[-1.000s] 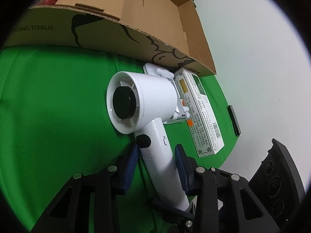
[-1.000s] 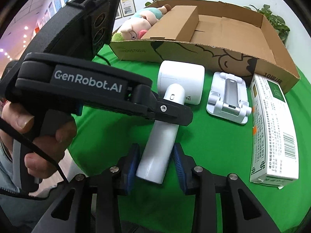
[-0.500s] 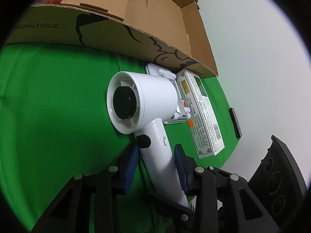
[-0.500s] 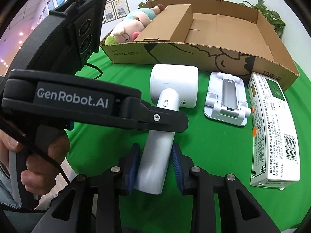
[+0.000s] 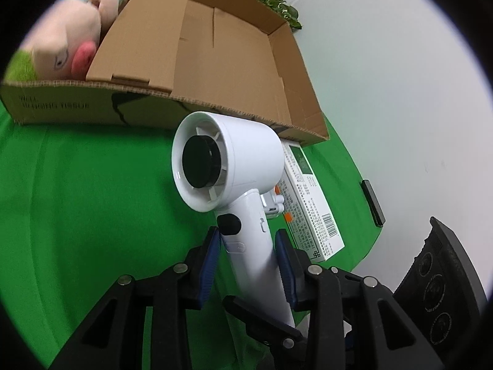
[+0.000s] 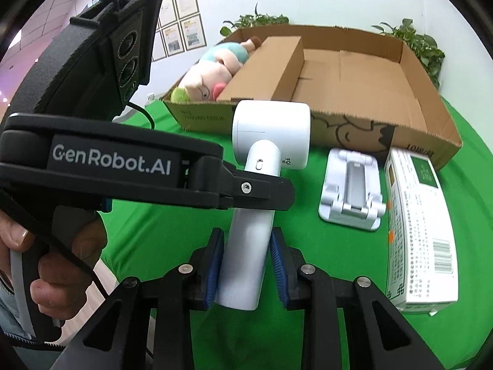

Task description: Organize objects

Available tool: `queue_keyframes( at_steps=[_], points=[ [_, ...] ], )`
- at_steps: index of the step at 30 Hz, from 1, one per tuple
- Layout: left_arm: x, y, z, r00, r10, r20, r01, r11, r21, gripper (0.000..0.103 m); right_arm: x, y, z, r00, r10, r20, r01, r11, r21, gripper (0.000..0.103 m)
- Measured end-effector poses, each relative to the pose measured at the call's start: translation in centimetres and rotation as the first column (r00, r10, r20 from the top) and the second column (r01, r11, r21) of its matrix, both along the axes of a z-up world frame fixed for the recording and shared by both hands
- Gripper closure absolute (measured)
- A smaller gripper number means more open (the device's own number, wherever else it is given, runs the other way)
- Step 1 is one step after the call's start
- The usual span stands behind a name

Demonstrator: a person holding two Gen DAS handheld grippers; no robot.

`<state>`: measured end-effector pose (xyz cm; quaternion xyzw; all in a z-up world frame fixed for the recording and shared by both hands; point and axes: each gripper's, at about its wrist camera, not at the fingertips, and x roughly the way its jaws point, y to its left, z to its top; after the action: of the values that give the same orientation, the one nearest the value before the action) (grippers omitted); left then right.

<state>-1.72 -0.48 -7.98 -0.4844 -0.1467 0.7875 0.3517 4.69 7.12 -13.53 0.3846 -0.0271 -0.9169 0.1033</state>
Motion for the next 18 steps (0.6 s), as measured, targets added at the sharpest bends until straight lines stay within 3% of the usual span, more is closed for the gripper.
queue_keyframes(
  at_steps=[5,18],
  points=[
    [-0.1,0.2,1.9,0.998,-0.006,-0.063,0.006,1.000,-0.015,0.069,1.2,0.2,1.2,0.998,-0.015,-0.054,0.015,1.000,0.001,0.075],
    [-2.1,1.1,8.8,0.968,-0.029,-0.250,0.021,0.999,-0.032,0.070,-1.3,1.0,6.5,0.971,-0.057,-0.234,0.063,0.998,0.019,0.075]
  ],
)
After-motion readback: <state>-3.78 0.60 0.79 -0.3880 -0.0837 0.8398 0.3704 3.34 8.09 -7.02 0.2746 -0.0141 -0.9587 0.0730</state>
